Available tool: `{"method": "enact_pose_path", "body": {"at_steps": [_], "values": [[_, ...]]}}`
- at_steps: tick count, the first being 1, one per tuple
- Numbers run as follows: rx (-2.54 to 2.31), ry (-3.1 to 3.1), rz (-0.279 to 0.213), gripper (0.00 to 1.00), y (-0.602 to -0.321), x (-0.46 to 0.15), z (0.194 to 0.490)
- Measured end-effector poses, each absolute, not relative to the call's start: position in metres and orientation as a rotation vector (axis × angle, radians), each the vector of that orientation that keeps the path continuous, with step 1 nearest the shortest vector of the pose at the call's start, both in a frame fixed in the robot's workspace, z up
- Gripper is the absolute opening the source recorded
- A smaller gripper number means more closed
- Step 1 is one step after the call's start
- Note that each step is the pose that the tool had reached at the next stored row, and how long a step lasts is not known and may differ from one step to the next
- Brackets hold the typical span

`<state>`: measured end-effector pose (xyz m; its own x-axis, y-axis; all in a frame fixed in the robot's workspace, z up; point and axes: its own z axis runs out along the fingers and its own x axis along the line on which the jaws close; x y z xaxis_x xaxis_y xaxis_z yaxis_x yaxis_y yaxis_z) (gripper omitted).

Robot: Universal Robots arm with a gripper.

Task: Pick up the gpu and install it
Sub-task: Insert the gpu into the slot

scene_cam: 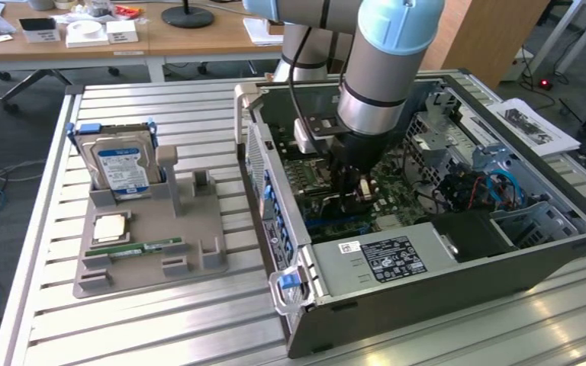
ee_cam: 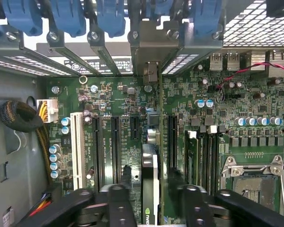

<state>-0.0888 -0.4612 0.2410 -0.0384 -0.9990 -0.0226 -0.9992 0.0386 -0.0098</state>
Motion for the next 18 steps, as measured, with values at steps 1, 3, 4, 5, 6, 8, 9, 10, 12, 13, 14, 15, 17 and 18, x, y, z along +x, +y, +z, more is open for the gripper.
{"method": "enact_pose_path", "body": {"at_steps": [1, 3, 4, 5, 6, 8, 9, 10, 12, 13, 14, 15, 17, 18], "values": [[-2.162, 2.247, 0.013, 0.46, -0.461, -0.089, 0.241], [-2.162, 2.247, 0.013, 0.46, -0.461, -0.089, 0.241], [-2.162, 2.247, 0.013, 0.46, -0.461, -0.089, 0.241], [-2.163, 2.247, 0.013, 0.46, -0.461, -0.089, 0.242], [-2.163, 2.247, 0.013, 0.46, -0.461, -0.089, 0.243], [-2.162, 2.247, 0.013, 0.46, -0.461, -0.089, 0.246], [-2.162, 2.247, 0.013, 0.46, -0.461, -0.089, 0.248], [-2.162, 2.247, 0.013, 0.46, -0.461, -0.089, 0.251], [-2.162, 2.247, 0.013, 0.46, -0.461, -0.089, 0.258], [-2.162, 2.247, 0.013, 0.46, -0.461, -0.089, 0.261], [-2.162, 2.247, 0.013, 0.46, -0.461, -0.089, 0.265], [-2.162, 2.247, 0.013, 0.46, -0.461, -0.089, 0.269], [-2.162, 2.247, 0.013, 0.46, -0.461, -0.089, 0.276], [-2.162, 2.247, 0.013, 0.46, -0.461, -0.089, 0.280]]}}
